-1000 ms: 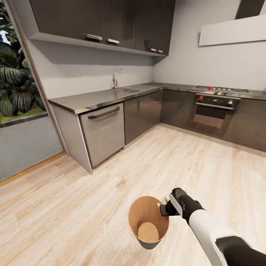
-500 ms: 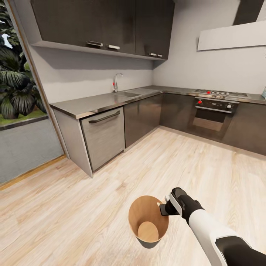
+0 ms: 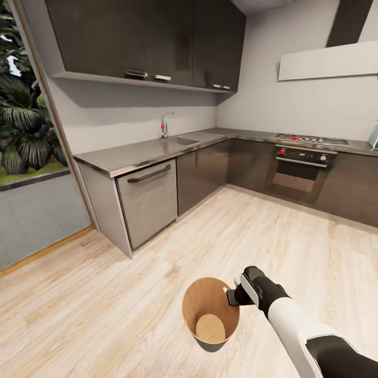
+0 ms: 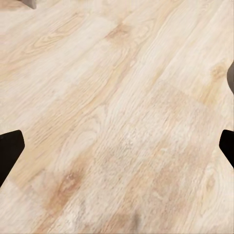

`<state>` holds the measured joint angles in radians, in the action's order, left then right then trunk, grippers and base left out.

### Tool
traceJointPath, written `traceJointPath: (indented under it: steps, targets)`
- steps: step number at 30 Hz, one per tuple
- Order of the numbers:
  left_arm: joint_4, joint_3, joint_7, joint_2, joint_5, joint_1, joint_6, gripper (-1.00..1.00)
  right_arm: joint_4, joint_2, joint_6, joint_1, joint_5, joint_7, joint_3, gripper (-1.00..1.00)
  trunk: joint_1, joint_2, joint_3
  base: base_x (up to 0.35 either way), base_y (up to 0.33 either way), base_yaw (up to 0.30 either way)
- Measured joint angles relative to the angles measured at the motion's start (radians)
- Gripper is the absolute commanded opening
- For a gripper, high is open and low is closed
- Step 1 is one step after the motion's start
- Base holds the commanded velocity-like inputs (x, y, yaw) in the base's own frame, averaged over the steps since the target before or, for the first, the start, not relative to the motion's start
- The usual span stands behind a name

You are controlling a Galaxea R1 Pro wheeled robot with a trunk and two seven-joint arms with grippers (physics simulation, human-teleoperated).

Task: Put the three can of soda from the living room inside the tash can in the kitchen.

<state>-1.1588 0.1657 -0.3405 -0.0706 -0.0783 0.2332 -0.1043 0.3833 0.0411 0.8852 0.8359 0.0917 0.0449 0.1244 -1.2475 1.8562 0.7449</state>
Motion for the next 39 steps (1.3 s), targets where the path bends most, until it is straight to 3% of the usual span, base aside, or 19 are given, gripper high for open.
traceJointPath:
  steps: [12,14,16,17,19,21,22,25,28,31,39]
  targets:
    - [-0.001,0.001,0.0,0.0,-0.001,0.0,0.0,1.0,0.026,-0.008,0.0,-0.004,0.004,-0.003,-0.005,-1.0,0.046,-0.084,-0.057,0.0,0.0,0.0]
    - [-0.001,0.001,0.0,0.0,-0.001,0.0,0.0,1.0,0.031,-0.029,-0.01,-0.031,0.026,-0.003,-0.007,-1.0,0.054,-0.098,-0.066,0.0,0.0,0.0]
    - [0.0,0.002,0.0,0.0,0.0,0.0,0.0,1.0,0.035,-0.054,-0.045,-0.065,0.001,-0.001,-0.007,-1.0,0.061,-0.112,-0.075,0.0,0.0,0.0]
    - [0.0,0.003,0.0,0.0,0.0,0.0,0.0,1.0,0.035,-0.079,-0.076,-0.088,0.007,0.003,-0.008,-1.0,0.065,-0.119,-0.08,0.0,0.0,0.0]
    - [0.001,0.003,0.0,0.0,0.0,0.0,0.0,1.0,0.037,-0.108,-0.096,-0.1,-0.035,0.003,-0.004,-1.0,0.073,-0.133,-0.09,0.0,0.0,0.0]
    - [0.002,0.003,0.001,0.0,0.0,0.0,0.0,1.0,0.038,-0.141,-0.108,-0.106,-0.011,0.007,-0.006,-1.0,0.081,-0.147,-0.099,0.0,0.0,0.0]
    - [0.007,0.003,0.001,0.0,0.0,0.0,0.0,1.0,0.035,-0.168,-0.114,-0.111,0.027,0.021,-0.008,-1.0,0.084,-0.154,-0.104,0.0,0.0,0.0]
    - [0.018,0.002,0.001,0.001,0.0,0.0,-0.001,1.0,0.035,-0.193,-0.12,-0.114,-0.012,0.041,-0.003,-1.0,0.096,-0.175,-0.118,0.0,0.0,0.0]
    - [0.022,0.002,0.001,0.001,-0.001,0.0,-0.001,1.0,0.035,-0.21,-0.128,-0.12,0.023,0.055,-0.008,-1.0,0.107,-0.196,-0.132,0.0,0.0,0.0]
    - [0.024,0.002,0.002,0.001,-0.001,0.0,-0.001,1.0,0.034,-0.223,-0.142,-0.133,-0.004,0.057,-0.004,-1.0,0.119,-0.217,-0.146,0.0,0.0,0.0]
    - [0.027,0.002,0.007,0.002,0.0,0.0,-0.001,1.0,0.032,-0.249,-0.272,-0.22,0.007,0.062,-0.006,-1.0,0.149,-0.273,-0.184,0.0,0.0,0.0]
